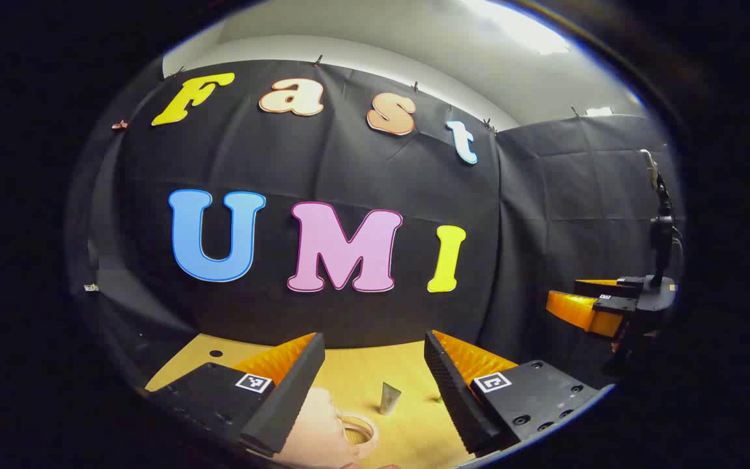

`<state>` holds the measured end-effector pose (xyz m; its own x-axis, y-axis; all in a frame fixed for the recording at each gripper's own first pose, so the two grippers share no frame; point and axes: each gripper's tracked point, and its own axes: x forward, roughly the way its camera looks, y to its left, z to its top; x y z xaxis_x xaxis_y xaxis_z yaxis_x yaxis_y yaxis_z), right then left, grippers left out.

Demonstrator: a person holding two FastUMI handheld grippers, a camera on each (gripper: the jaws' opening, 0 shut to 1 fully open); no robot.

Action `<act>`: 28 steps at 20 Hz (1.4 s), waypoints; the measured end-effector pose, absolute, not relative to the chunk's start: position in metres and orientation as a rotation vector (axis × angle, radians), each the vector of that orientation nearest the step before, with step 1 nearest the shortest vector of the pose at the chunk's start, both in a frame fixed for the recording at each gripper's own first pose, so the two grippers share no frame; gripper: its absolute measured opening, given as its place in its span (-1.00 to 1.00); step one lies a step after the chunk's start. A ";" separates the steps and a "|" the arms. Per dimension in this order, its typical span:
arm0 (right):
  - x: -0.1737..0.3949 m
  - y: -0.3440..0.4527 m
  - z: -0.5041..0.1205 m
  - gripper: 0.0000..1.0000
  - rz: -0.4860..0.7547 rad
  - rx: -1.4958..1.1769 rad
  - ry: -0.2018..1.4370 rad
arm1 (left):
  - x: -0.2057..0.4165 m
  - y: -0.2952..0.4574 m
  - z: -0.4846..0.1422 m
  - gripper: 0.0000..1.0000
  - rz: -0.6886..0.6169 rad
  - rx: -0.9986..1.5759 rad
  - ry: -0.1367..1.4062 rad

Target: First open the suitcase, pack the skin care products into it, and then close the suitcase.

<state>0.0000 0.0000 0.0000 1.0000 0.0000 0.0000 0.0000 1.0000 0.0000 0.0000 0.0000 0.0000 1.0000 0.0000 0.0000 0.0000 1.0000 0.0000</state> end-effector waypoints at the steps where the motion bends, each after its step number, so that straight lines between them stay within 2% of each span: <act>1: -0.001 0.002 0.001 0.92 0.004 0.001 0.000 | -0.001 0.000 0.001 0.93 -0.006 -0.006 -0.003; 14: 0.015 0.036 0.010 0.92 0.065 0.003 -0.024 | -0.009 0.037 -0.006 0.93 0.037 -0.002 0.022; 18: 0.025 0.040 0.010 0.92 0.072 0.011 -0.023 | -0.003 0.035 -0.015 0.93 0.007 -0.003 0.047; 24: 0.029 0.031 0.004 0.92 0.090 0.007 -0.033 | 0.018 0.009 -0.073 0.93 -0.096 -0.111 0.244; 28: 0.039 0.008 -0.005 0.92 0.109 0.000 -0.037 | 0.037 -0.009 -0.133 0.94 -0.120 -0.190 0.465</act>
